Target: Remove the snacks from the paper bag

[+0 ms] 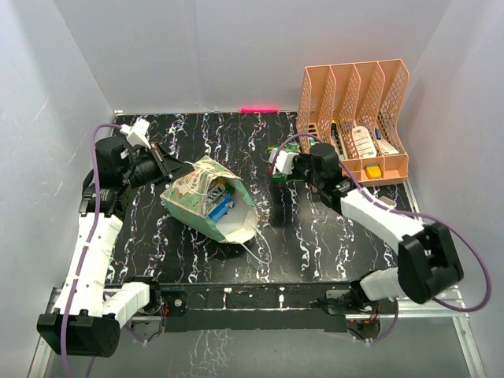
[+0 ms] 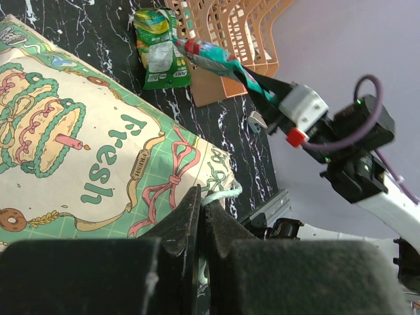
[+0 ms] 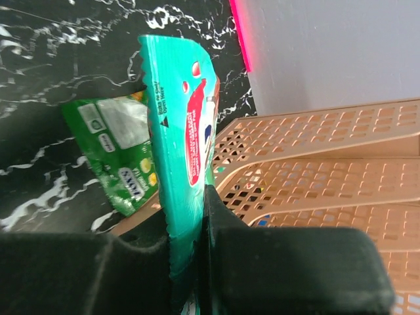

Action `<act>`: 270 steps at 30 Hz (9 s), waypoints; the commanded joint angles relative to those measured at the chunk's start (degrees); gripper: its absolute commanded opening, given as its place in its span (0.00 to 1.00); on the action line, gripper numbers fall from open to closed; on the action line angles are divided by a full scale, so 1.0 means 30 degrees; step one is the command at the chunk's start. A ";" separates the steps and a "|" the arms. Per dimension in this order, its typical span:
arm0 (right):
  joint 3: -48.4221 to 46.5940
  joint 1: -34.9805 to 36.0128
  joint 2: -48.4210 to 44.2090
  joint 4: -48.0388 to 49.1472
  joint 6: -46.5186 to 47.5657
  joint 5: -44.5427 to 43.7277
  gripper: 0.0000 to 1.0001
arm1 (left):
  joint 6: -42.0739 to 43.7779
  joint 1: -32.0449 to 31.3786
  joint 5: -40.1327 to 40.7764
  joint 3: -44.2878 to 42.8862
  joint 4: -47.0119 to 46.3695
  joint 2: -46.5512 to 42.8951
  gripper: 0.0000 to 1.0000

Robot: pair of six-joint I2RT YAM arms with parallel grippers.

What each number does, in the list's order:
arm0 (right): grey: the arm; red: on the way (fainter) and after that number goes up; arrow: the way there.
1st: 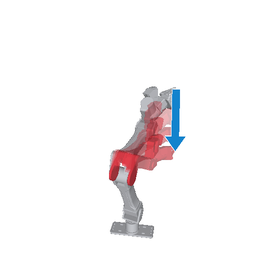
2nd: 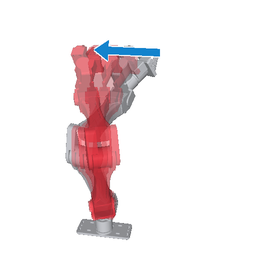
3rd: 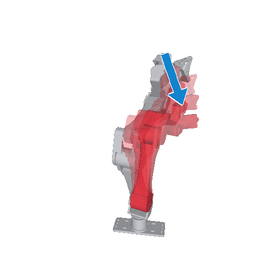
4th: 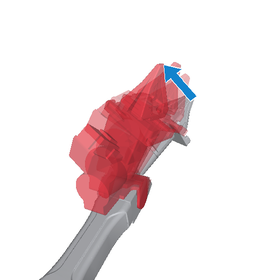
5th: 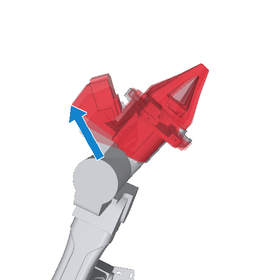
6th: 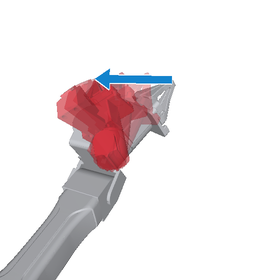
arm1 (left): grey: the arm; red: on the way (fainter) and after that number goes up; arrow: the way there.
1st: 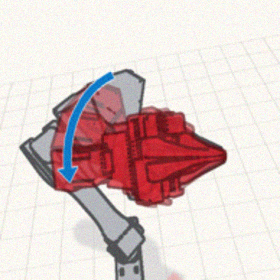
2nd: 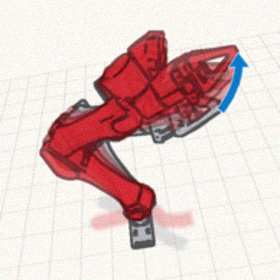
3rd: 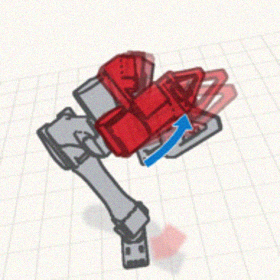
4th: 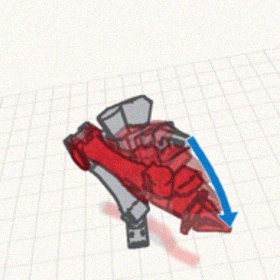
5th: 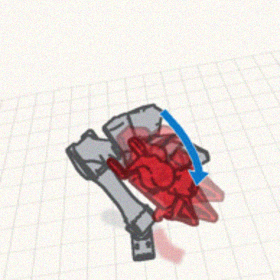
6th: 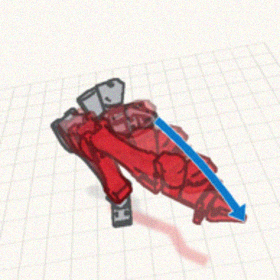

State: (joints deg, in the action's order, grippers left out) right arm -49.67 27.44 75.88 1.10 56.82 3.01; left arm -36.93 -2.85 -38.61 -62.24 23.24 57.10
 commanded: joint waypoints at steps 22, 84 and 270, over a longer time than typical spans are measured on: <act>-0.4721 -0.2865 0.8644 0.6259 0.5583 0.3171 0.07 | 0.0043 -0.0020 -0.0976 -0.1697 0.0538 0.0036 0.00; 0.6338 0.6579 -0.5494 0.7426 -0.7434 0.9677 0.77 | 0.6783 -0.0352 -0.0411 -0.0351 0.3412 -0.1631 0.00; 0.0680 0.2358 -0.2117 0.3784 -0.8435 -0.3006 0.07 | 0.3550 -0.0375 0.3562 0.2175 0.1625 -0.3539 0.00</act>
State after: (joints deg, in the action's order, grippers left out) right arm -40.03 41.04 62.17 1.65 33.93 -7.20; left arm -25.71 -3.99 -27.81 -54.76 28.53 47.09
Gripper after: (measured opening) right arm 0.121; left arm 0.014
